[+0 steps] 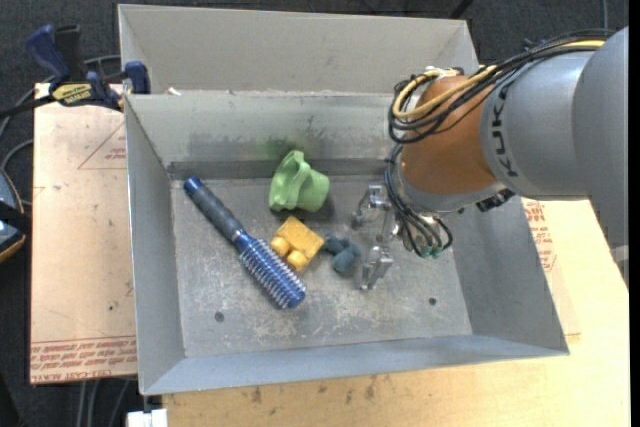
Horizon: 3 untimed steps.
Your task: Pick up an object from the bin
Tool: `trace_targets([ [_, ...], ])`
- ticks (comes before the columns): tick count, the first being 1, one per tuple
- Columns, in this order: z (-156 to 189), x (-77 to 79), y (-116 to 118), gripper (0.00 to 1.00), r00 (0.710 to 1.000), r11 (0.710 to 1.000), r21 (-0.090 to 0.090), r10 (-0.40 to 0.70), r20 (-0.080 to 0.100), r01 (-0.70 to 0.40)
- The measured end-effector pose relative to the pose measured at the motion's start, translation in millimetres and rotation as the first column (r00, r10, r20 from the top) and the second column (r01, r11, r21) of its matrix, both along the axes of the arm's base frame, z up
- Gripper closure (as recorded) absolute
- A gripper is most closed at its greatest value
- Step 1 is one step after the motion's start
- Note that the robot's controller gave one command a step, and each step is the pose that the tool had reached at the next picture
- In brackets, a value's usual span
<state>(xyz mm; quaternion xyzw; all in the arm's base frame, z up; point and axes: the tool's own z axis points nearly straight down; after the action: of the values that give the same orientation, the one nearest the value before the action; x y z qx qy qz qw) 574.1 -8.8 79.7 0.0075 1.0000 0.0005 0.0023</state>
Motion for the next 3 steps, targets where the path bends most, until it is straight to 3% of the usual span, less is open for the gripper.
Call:
trace_targets([
  [1,-2,-19.7,18,0.0,0.997,0.997,-0.005,0.078,0.022,-0.078],
  [2,-5,29.9,36,0.0,0.946,0.946,-0.001,0.324,-0.005,-0.324],
  [3,-2,32.3,37,1.0,0.946,0.946,-0.003,0.324,0.006,-0.324],
])
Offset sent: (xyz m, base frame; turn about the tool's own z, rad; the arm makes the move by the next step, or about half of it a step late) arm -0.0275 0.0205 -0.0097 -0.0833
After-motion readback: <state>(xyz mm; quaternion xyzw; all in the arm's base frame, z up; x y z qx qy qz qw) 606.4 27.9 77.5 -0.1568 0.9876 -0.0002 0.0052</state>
